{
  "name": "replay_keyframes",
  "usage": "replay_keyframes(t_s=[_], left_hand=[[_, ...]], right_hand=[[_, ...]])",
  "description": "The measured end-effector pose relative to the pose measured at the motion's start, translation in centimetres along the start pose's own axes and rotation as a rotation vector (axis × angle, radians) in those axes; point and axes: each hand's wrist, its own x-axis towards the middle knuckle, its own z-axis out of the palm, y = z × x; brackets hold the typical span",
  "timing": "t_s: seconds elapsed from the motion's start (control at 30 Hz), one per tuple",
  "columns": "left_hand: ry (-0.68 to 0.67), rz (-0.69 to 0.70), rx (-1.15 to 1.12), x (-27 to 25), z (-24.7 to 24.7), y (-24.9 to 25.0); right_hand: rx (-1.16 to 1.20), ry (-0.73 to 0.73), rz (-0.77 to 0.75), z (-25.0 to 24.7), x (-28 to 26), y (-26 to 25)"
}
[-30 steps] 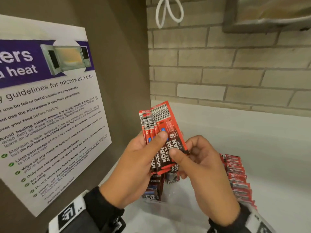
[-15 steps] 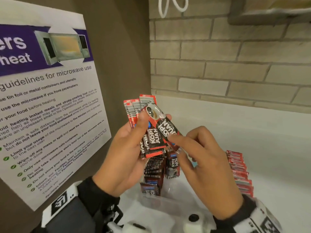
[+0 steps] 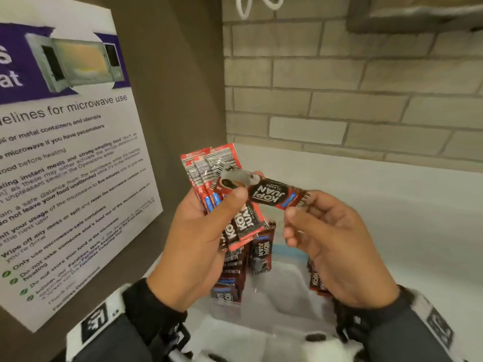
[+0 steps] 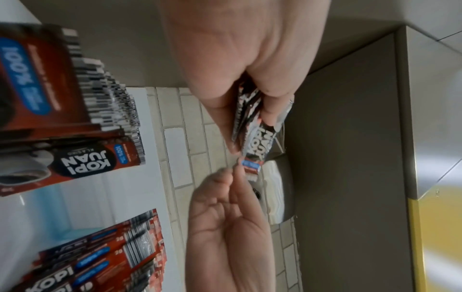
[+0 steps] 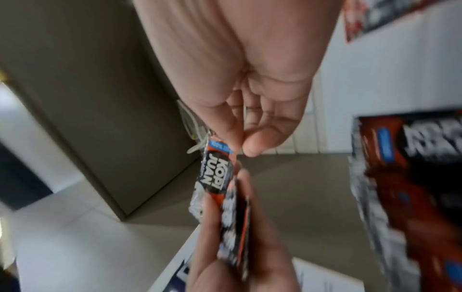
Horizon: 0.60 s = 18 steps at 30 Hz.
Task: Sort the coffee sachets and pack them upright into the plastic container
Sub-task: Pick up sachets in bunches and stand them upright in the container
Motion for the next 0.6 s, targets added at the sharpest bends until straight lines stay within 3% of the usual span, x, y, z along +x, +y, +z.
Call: replay_keyframes(t_s=[0.23, 0.33, 0.5, 0.6], left_hand=[[-0.027, 0.013, 0.123, 0.3, -0.8, 1.1], [-0.043, -0.014, 0.215, 0.0, -0.8, 0.8], [-0.199, -0.089, 0.368, -1.0, -1.4, 1.2], [-0.116, -0.064, 0.301, -0.7, -3.1, 2.6]], right_hand=[[-0.123, 0.025, -0.118, -1.6, 0.1, -2.6], [-0.028, 0.057, -0.136, -1.5, -0.1, -2.7], [0.166, 0.08, -0.14, -0.5, -0.9, -2.8], [0.084, 0.172, -0.271, -0.1, -1.1, -3.7]])
